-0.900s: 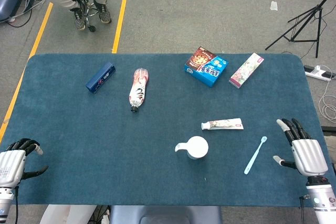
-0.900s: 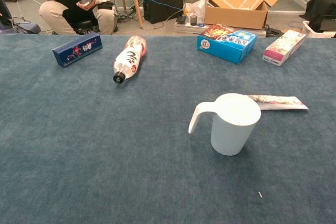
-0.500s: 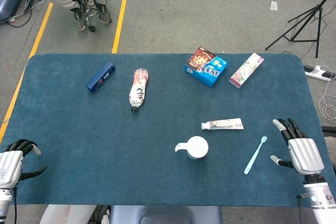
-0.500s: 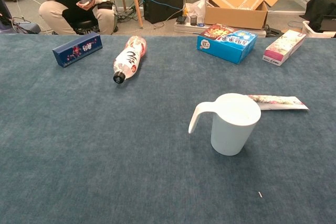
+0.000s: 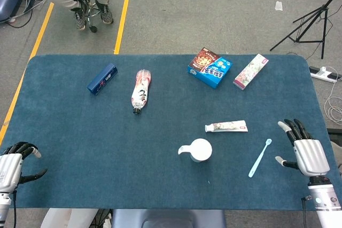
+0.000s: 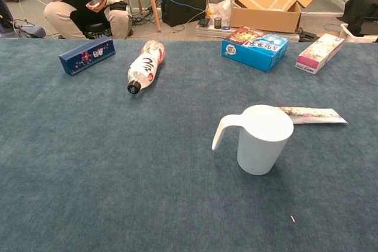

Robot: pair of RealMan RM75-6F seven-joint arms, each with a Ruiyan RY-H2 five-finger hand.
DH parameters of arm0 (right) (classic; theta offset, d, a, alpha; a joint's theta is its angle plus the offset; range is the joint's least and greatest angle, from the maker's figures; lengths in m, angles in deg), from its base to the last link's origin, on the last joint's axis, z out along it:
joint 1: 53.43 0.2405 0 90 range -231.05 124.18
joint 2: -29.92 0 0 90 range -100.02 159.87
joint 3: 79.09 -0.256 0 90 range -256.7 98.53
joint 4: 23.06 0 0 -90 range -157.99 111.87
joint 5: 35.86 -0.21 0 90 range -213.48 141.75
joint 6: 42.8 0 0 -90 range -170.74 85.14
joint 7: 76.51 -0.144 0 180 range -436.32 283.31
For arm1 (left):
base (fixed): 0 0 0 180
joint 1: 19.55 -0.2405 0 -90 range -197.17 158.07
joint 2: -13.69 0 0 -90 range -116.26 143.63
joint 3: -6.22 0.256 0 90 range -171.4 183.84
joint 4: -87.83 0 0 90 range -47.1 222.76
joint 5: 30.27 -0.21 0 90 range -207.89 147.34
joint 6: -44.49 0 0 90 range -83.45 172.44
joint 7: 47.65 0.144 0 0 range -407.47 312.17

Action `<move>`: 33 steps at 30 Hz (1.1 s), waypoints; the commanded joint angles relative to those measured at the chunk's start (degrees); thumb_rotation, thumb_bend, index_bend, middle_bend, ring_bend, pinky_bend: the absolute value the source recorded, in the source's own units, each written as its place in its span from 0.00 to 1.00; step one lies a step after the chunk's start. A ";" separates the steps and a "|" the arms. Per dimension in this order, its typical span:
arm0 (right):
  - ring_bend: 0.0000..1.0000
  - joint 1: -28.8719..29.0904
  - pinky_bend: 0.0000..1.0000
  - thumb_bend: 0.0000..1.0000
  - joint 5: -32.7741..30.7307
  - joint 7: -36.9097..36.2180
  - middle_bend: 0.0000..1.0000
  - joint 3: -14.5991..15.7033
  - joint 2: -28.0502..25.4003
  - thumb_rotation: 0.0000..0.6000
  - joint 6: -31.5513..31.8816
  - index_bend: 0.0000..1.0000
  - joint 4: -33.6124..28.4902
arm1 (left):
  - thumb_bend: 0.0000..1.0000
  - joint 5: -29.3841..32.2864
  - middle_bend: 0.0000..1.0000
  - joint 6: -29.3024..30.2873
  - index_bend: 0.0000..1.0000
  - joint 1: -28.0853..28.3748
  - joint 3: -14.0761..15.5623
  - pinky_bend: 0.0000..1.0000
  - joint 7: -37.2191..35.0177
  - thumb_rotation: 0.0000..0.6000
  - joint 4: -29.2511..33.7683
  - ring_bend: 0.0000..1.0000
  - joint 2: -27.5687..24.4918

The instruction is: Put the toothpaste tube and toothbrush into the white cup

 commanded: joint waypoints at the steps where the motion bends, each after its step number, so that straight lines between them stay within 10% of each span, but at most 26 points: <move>1: 0.04 0.18 0.35 0.00 -0.54 -0.32 0.14 -0.60 0.39 1.00 0.15 0.21 0.18 | 0.00 -0.25 0.38 0.11 0.51 -0.09 0.13 0.28 -0.12 1.00 0.25 0.23 -0.14; 33: 0.00 16.21 0.20 0.13 -21.49 16.25 0.07 -7.25 1.34 1.00 -21.72 0.33 -1.43 | 0.00 -0.06 0.38 -0.06 0.51 -0.28 0.08 0.28 -1.08 1.00 1.18 0.23 -1.14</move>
